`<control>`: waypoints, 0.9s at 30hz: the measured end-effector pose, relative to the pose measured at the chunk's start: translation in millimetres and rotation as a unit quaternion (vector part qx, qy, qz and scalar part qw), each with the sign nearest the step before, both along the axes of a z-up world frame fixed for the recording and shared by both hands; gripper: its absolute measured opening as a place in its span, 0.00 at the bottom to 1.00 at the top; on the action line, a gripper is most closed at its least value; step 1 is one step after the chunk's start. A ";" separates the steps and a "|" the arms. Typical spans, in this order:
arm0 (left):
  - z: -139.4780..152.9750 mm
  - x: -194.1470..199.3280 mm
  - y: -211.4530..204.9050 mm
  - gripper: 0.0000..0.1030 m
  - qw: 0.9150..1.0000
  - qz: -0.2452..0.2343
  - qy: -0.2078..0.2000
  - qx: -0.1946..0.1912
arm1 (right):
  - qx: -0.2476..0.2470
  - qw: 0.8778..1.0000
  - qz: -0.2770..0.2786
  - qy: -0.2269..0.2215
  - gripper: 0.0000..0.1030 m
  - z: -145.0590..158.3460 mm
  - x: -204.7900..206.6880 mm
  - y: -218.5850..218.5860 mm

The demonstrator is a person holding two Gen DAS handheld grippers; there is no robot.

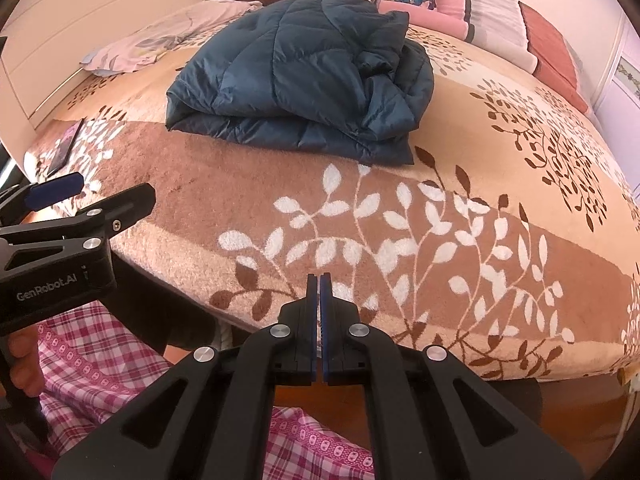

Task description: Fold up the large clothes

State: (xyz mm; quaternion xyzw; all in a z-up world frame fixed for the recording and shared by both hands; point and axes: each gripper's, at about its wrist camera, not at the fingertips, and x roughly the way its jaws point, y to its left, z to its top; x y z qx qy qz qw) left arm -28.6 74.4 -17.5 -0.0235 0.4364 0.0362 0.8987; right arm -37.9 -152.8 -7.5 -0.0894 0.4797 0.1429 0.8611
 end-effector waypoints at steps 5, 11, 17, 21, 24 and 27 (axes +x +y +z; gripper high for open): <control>1.7 -1.4 0.4 0.91 1.000 0.001 -0.004 0.002 | -0.001 1.000 0.000 0.000 0.01 -0.3 0.4 -0.6; 3.4 -2.1 -0.2 0.87 1.000 0.002 -0.008 0.005 | -0.001 1.000 -0.003 0.000 0.01 -0.6 0.9 -1.6; 4.7 -2.8 -0.2 0.83 1.000 0.001 -0.011 0.006 | -0.003 1.000 -0.005 0.001 0.01 -1.1 1.0 -2.3; 6.2 -3.4 -2.1 0.82 1.000 -0.003 -0.014 0.007 | -0.004 1.000 -0.005 0.001 0.01 -1.2 1.5 -2.6; 6.5 -4.1 -4.2 0.80 1.000 -0.006 -0.015 0.008 | -0.004 1.000 -0.006 0.001 0.01 -0.9 1.3 -3.0; 6.5 -4.2 -4.9 0.80 1.000 -0.008 -0.015 0.009 | -0.005 1.000 -0.006 0.001 0.01 -1.2 1.5 -3.1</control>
